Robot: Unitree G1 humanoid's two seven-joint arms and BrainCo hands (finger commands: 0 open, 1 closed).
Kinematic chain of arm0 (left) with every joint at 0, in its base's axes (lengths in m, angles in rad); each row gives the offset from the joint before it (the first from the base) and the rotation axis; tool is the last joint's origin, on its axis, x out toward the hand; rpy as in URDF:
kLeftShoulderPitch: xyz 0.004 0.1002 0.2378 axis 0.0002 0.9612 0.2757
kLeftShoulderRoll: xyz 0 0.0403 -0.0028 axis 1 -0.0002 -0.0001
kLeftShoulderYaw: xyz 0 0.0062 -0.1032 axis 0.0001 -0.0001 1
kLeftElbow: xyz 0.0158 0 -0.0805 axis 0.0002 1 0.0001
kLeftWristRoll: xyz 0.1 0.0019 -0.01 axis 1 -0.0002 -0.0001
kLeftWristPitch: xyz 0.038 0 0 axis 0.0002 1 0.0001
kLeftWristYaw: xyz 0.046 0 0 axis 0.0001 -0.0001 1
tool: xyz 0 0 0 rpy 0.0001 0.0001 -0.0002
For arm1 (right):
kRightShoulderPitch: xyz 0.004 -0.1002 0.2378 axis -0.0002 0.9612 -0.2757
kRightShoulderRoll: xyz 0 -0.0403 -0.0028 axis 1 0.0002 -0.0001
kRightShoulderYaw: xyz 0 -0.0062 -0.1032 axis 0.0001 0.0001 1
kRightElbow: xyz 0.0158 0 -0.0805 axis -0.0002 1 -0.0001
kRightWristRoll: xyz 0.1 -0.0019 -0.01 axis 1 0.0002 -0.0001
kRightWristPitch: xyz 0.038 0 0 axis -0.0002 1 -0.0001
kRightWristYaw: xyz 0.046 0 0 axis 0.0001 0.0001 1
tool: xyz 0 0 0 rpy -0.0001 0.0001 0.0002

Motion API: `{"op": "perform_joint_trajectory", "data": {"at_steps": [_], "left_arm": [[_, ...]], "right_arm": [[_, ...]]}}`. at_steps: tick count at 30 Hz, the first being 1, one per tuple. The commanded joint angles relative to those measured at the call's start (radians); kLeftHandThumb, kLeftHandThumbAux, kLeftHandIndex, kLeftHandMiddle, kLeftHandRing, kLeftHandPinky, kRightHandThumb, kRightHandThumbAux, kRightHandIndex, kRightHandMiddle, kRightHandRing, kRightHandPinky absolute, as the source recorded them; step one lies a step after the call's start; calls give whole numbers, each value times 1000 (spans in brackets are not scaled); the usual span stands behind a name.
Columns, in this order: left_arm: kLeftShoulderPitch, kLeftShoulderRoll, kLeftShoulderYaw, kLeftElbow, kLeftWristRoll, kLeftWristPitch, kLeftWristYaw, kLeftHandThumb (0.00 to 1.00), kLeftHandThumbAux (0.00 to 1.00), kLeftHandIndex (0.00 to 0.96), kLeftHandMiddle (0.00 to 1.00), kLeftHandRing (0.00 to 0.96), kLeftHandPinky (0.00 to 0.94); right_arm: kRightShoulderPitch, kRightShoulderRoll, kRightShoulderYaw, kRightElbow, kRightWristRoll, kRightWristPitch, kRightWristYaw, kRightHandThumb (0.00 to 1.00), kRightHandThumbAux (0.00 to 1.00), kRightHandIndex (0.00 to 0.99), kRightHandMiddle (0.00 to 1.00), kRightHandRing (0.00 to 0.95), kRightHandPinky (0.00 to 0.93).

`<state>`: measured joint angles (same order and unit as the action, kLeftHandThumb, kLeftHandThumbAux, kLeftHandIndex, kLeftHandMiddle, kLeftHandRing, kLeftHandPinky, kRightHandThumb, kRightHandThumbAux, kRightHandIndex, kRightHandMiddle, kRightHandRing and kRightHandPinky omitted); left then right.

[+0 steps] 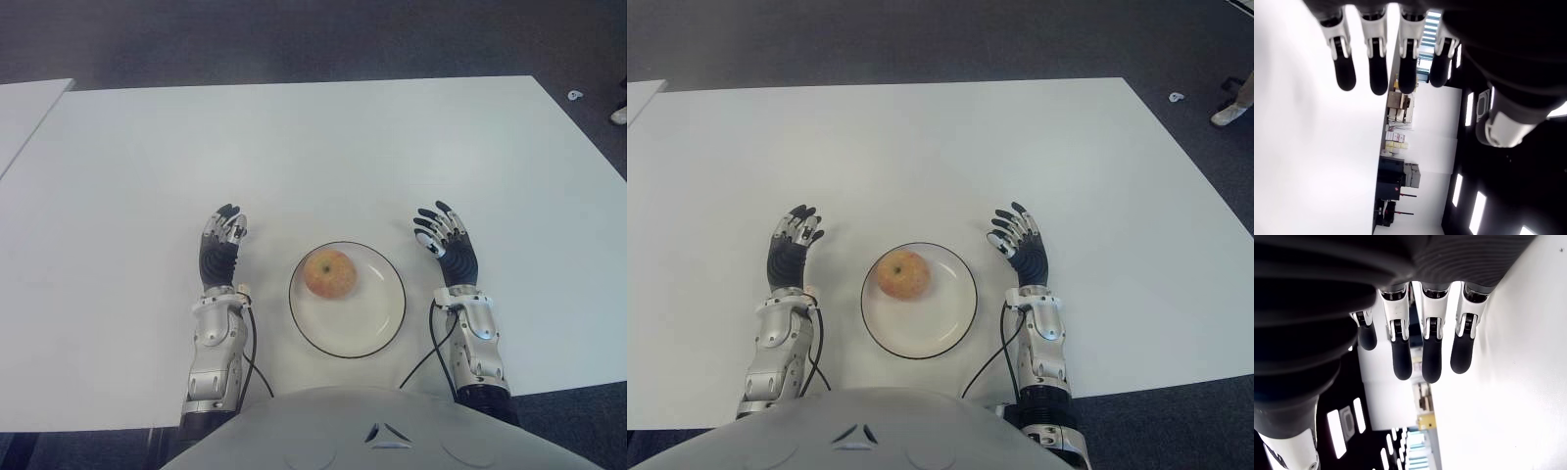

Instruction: Put the apples into the plate.

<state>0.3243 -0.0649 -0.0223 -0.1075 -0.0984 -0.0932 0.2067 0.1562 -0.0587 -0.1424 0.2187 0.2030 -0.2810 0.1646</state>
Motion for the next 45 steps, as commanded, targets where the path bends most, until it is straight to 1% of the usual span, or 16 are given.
{"op": "perform_joint_trajectory", "data": {"at_steps": [1,6,11,15,19,23,28,32,34,40,45], "left_arm": [[-12,-20,-1,42,16,5,-10,122,562,199,208,234,271],[-20,-5,1,70,33,-8,-20,119,575,181,205,237,285],[-38,11,9,125,35,-21,-49,116,584,164,198,235,280],[-36,19,-6,146,40,-36,-83,114,590,153,178,207,244],[-19,13,-14,163,41,-53,-108,127,597,149,163,184,226],[12,6,-13,193,37,-81,-128,141,600,144,152,169,219],[29,-3,-12,197,30,-82,-142,164,604,140,147,164,231],[43,-10,-12,191,21,-76,-151,197,615,137,150,165,224],[45,-12,-12,190,20,-74,-152,205,617,135,149,164,219],[47,-18,-10,184,18,-63,-145,212,614,123,144,157,201],[49,-21,-9,173,19,-48,-137,205,609,112,134,144,185]], "right_arm": [[43,6,-6,32,-2,63,-13,472,734,129,287,282,300],[45,6,-3,33,-6,59,-11,459,735,129,285,279,293],[43,2,-2,30,-14,60,-16,455,729,127,289,272,274],[49,9,-1,16,-19,67,-30,474,724,134,301,272,266],[58,7,-5,6,-14,76,-32,491,725,134,299,271,264],[69,-3,-8,-7,-8,82,-23,484,731,130,283,262,248],[89,-15,-10,-40,-6,84,-12,483,735,125,269,245,232],[96,-21,-6,-47,-22,71,-12,484,741,124,265,258,290],[99,-23,-4,-48,-23,67,-9,483,741,125,265,263,301],[104,-26,0,-53,-15,71,1,472,736,123,267,268,291],[115,-24,1,-78,-8,86,0,494,725,126,261,264,286]]}}
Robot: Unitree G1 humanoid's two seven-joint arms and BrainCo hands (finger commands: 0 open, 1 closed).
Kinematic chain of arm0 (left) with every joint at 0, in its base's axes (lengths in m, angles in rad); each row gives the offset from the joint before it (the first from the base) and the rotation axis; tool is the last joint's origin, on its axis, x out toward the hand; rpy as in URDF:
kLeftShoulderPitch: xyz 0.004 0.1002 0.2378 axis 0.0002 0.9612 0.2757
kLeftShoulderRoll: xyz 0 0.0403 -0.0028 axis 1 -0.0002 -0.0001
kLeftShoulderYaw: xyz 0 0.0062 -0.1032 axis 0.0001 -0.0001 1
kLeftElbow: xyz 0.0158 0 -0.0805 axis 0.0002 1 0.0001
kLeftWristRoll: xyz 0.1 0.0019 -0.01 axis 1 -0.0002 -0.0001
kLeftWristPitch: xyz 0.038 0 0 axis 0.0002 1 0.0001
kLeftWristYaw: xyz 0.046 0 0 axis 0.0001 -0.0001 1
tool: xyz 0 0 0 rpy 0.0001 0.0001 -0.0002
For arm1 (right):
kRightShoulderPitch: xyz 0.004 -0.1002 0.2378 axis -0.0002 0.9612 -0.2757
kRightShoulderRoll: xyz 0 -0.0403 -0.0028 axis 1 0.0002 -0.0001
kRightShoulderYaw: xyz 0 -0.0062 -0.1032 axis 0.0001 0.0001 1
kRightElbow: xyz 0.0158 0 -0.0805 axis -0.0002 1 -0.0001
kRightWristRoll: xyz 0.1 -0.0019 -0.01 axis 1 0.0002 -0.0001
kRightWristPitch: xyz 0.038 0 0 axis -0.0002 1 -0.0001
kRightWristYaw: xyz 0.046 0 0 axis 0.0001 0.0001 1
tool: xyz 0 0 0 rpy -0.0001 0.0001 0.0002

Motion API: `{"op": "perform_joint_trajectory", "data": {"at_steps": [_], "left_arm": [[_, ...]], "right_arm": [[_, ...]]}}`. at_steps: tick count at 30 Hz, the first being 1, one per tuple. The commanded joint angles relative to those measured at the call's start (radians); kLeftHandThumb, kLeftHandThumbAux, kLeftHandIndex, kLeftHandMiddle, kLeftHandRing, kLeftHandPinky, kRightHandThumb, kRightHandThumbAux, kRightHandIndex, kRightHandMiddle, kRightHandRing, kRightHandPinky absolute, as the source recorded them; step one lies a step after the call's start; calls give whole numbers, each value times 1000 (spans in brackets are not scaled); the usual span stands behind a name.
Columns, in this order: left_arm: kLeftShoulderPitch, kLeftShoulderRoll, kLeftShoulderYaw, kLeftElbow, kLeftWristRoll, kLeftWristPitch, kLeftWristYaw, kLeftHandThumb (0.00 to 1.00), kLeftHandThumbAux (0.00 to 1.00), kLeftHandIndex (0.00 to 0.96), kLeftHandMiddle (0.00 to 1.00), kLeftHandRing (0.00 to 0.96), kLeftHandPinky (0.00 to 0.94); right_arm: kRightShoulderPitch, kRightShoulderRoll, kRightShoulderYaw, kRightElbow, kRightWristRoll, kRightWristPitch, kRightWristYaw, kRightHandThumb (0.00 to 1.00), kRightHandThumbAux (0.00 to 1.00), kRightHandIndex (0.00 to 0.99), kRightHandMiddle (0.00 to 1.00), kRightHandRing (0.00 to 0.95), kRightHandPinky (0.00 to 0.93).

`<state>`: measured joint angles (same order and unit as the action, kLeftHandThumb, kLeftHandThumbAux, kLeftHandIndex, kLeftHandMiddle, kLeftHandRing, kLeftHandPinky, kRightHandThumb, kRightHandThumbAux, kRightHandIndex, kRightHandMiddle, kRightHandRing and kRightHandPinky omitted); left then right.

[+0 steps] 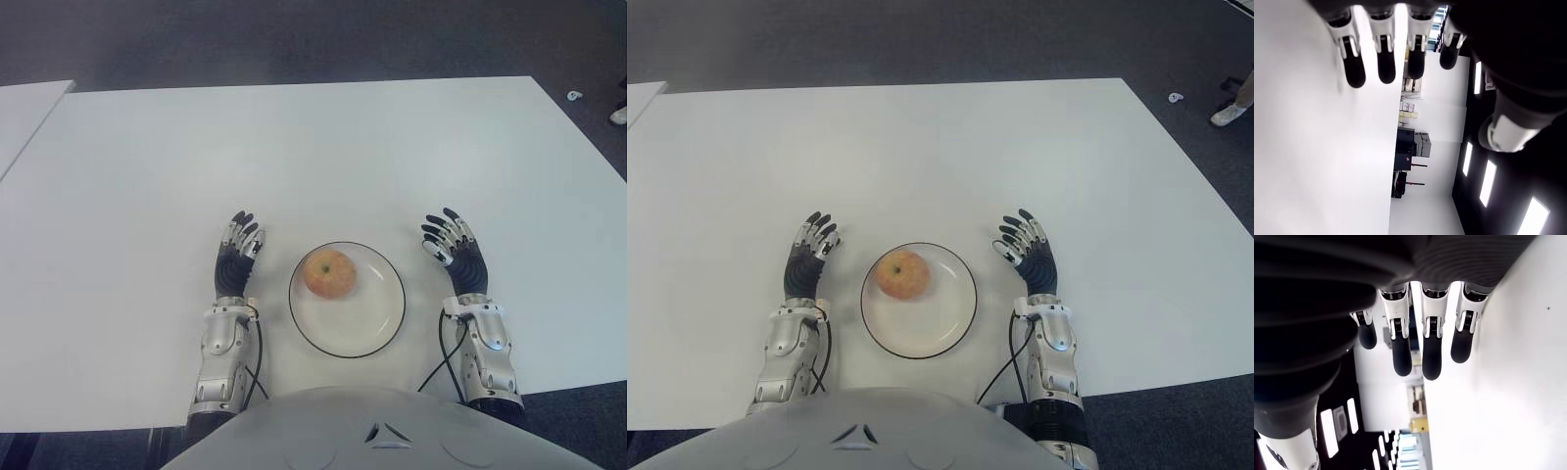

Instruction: Put the apples into the plate.

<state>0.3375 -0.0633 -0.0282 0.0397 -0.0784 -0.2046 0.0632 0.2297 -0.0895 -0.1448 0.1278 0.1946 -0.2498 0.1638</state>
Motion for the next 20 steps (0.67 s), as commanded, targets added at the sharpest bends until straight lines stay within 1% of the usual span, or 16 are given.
{"op": "perform_joint_trajectory", "data": {"at_steps": [1,5,9,13,20], "left_arm": [[37,-23,-2,24,-1,64,8,203,608,111,133,144,186],[41,-24,-1,20,-3,66,8,198,602,110,136,145,187],[44,-31,1,17,-7,63,12,203,602,114,147,154,198],[52,-35,1,9,-10,61,13,211,608,118,156,163,208],[64,-39,-1,-10,-17,57,11,215,613,121,168,182,232]], "right_arm": [[44,6,4,8,1,57,2,493,724,126,260,263,284],[48,5,3,-1,1,62,2,491,721,127,256,257,280],[54,9,1,-12,2,61,-1,510,726,130,265,261,284],[57,9,2,-16,-1,58,-1,500,732,131,269,265,290],[63,10,5,-24,-3,58,0,499,734,128,270,261,270]]}}
